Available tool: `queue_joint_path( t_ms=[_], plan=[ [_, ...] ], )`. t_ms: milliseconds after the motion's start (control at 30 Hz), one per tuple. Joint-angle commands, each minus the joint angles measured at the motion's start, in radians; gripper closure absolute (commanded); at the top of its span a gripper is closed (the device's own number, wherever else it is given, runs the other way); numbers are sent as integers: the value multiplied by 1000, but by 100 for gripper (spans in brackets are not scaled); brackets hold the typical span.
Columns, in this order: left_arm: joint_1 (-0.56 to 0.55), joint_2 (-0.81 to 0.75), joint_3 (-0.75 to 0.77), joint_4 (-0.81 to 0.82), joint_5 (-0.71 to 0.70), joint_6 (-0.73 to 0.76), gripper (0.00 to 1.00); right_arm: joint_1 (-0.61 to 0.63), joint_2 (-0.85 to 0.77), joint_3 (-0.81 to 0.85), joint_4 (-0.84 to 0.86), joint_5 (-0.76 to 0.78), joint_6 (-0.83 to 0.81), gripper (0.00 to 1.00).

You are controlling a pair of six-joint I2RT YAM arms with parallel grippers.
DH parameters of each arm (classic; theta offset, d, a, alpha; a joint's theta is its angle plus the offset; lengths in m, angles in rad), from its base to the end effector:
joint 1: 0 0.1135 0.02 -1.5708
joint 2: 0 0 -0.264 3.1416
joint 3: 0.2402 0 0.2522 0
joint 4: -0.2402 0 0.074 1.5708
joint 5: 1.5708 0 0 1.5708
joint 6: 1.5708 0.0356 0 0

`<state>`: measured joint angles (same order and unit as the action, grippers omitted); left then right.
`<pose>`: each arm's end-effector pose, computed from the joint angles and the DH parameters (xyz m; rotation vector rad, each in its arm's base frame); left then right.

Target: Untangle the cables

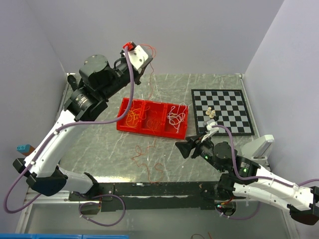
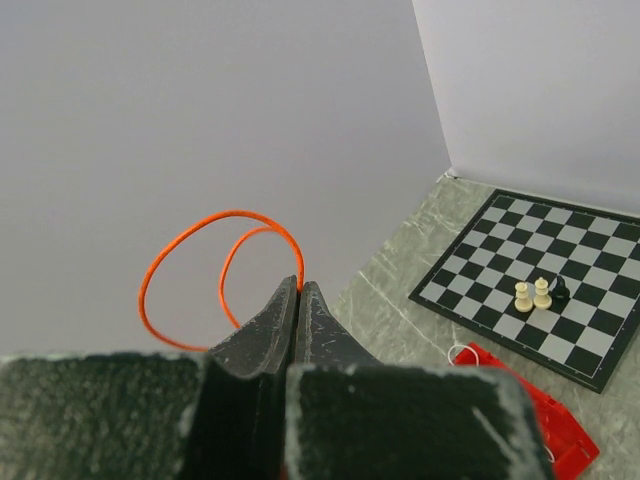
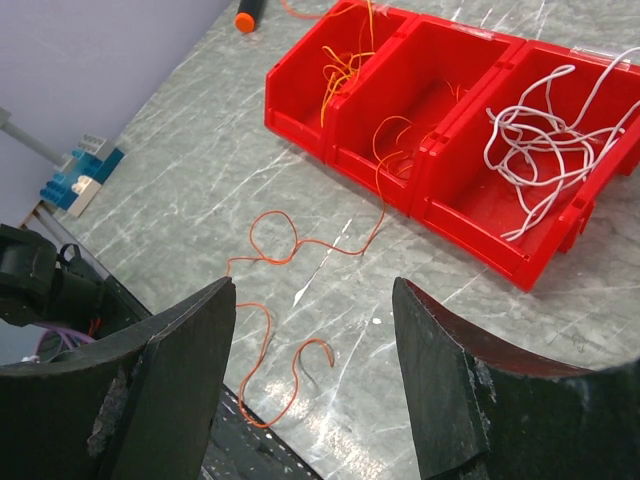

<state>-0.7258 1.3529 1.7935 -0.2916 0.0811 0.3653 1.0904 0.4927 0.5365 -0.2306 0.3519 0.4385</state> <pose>0.1979 -0.1795 0.5462 0.7997 1.1876 -0.3548 0.0733 0.1141 0.2891 -0.3246 1.7871 0.8001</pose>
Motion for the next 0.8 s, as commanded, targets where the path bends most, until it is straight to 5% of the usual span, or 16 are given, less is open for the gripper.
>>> queue_joint_path(
  t_ms=[0,300,767],
  plan=[
    [-1,-3,10,36,-1,9,99,-3,-16,16,30,7,6,30],
    [-3,3,-23,42,-9,23,99,-3,-37,6,19,15,6,30],
    [-4,-1,-270,57,-63,1,99,-3,-48,10,5,19,9,30]
  ],
)
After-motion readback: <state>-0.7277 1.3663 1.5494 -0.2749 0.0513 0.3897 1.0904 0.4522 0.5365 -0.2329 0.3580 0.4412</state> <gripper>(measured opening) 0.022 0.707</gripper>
